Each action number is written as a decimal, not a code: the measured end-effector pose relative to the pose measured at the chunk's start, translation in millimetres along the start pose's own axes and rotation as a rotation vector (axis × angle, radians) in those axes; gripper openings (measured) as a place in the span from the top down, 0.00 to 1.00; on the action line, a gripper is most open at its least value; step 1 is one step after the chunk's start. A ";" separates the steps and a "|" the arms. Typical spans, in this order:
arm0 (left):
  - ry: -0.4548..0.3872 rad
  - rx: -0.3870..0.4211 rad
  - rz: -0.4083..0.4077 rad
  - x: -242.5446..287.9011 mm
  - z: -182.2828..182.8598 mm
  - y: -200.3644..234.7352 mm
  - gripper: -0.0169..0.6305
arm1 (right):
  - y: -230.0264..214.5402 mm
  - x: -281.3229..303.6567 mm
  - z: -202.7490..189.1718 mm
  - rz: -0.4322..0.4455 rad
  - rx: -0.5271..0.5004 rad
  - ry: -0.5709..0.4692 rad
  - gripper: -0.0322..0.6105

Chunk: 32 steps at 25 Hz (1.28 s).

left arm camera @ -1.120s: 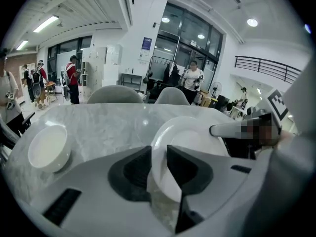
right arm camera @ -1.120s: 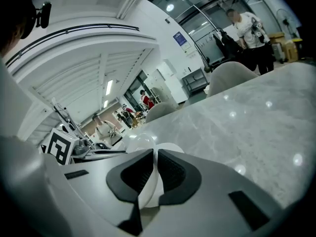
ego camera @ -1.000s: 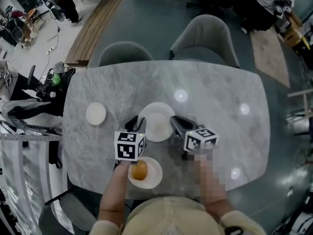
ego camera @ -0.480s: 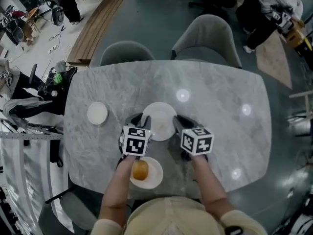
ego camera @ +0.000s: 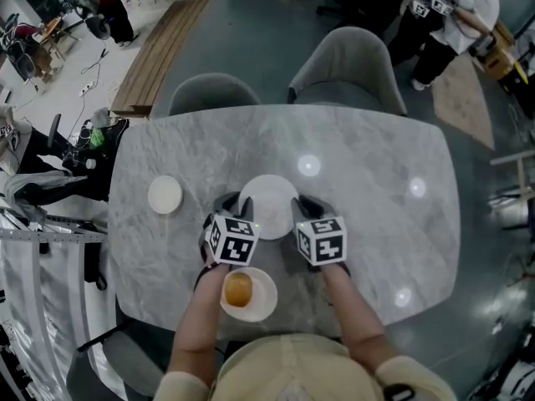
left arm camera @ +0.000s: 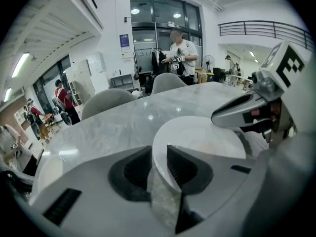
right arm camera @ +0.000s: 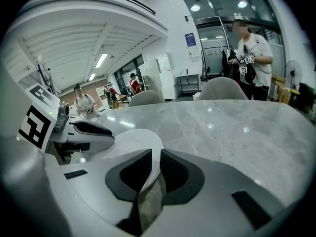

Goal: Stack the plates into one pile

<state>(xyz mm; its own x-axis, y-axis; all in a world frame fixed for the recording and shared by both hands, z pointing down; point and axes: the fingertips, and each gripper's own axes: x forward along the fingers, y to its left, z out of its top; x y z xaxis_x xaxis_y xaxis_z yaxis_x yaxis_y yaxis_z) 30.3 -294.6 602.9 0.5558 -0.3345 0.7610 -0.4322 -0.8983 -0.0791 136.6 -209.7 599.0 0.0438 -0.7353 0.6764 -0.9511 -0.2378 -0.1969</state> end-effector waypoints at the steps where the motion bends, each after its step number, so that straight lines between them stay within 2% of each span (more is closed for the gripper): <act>1: -0.002 0.008 0.004 -1.5 0.5 0.9 0.83 | -1.2 -2.1 -0.1 -0.012 -0.018 0.001 0.90; 15: -0.131 -0.023 0.052 -59.2 19.0 15.2 0.83 | 9.6 -37.9 24.5 -0.034 -0.075 -0.089 0.90; 25: -0.272 -0.123 0.036 -113.0 30.8 10.4 0.93 | 21.3 -73.3 32.6 -0.018 -0.099 -0.136 0.90; 32: -0.344 -0.149 0.051 -142.2 36.0 16.4 0.96 | 30.3 -97.9 44.2 -0.014 -0.106 -0.200 0.93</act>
<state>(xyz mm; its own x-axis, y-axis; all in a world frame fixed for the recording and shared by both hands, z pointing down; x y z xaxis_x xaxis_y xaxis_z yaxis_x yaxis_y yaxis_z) -30.2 -272.0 470.1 0.7262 -0.4767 0.4954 -0.5499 -0.8352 0.0024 117.0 -172.9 495.4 0.1074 -0.8462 0.5219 -0.9764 -0.1887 -0.1051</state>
